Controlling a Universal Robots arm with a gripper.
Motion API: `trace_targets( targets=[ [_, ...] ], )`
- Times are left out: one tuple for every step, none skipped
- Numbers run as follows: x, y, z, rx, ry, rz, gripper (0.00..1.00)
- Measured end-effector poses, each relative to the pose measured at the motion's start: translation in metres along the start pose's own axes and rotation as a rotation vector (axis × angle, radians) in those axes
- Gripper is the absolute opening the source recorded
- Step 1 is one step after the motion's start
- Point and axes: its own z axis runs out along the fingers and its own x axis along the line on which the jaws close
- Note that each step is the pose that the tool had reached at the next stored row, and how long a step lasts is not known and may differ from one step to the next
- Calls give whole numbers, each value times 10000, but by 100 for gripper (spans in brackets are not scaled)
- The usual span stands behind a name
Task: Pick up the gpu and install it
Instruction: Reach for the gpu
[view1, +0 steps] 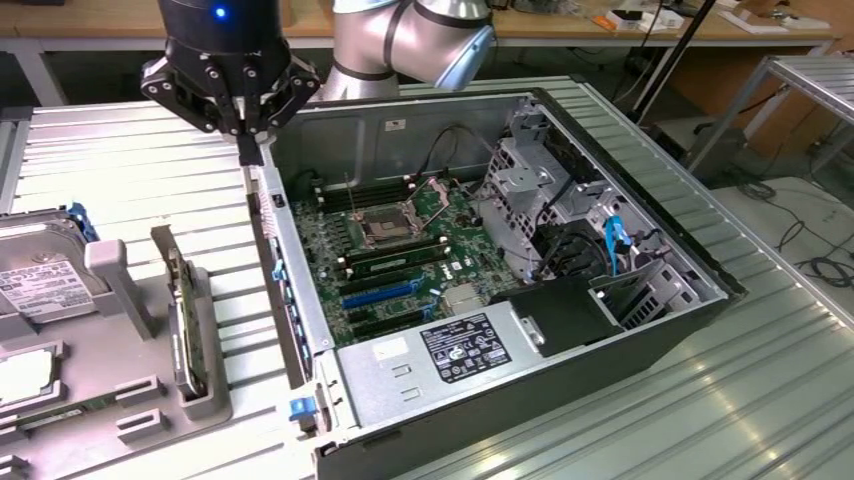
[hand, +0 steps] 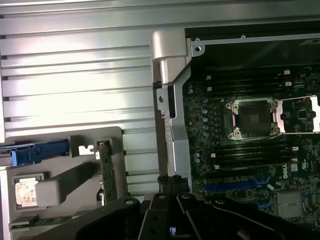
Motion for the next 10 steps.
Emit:
trace_targets(
  targets=[
    [9,-1,0,0,0,0,11],
    [21,-2,-1,0,0,0,11],
    [39,-3,-1,0,-1,0,11],
    [58,-5,-2,0,0,0,11],
    [79,-7,-2,0,0,0,11],
    [97,-8,-3,0,-1,0,11],
    [115,-10,-3,0,0,0,11],
    [132,-11,-4,0,0,-1,11],
    [145,-12,-4,0,0,0,11],
    [170,-14,-5,0,0,-1,11]
  ],
)
